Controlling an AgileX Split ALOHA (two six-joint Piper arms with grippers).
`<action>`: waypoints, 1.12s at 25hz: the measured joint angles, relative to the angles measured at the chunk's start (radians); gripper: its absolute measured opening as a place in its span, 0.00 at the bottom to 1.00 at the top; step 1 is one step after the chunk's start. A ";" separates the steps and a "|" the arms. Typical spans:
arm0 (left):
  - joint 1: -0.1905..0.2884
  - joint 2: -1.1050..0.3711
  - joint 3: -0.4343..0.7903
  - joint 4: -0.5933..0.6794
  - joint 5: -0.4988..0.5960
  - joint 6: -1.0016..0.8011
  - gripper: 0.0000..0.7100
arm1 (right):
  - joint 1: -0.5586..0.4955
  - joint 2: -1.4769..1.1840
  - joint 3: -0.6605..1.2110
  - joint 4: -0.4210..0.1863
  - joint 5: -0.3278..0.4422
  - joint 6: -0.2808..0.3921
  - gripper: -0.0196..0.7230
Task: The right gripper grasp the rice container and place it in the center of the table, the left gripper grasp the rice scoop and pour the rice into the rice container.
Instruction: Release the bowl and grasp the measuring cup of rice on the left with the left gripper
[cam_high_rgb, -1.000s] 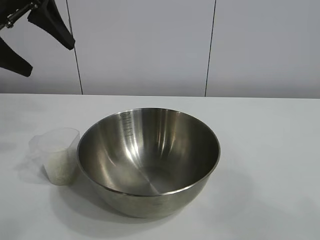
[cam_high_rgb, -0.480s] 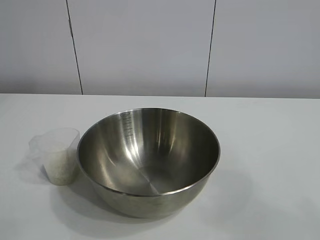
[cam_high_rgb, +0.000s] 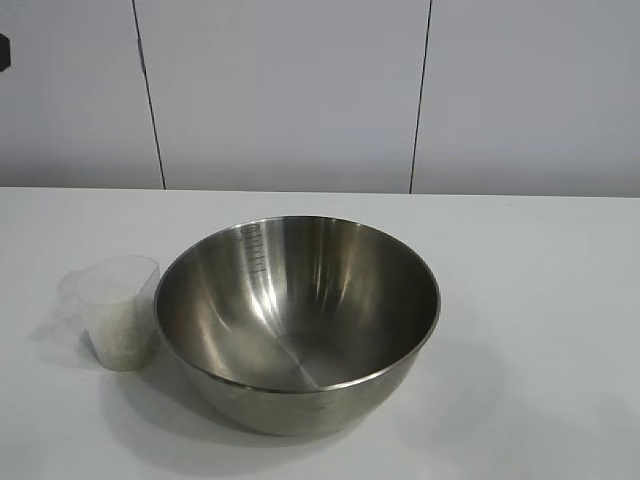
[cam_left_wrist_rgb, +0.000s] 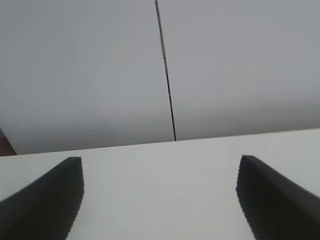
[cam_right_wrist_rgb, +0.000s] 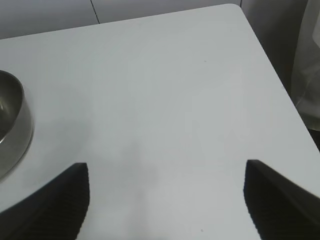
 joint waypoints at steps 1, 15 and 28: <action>0.000 0.033 0.023 0.010 -0.011 -0.009 0.84 | 0.000 0.000 0.000 0.000 0.000 0.000 0.80; 0.000 0.408 0.089 0.040 -0.015 -0.013 0.84 | 0.000 0.000 0.000 0.000 0.001 0.000 0.80; 0.000 0.605 0.085 0.129 -0.030 0.034 0.84 | 0.000 0.000 0.000 0.000 0.001 0.000 0.80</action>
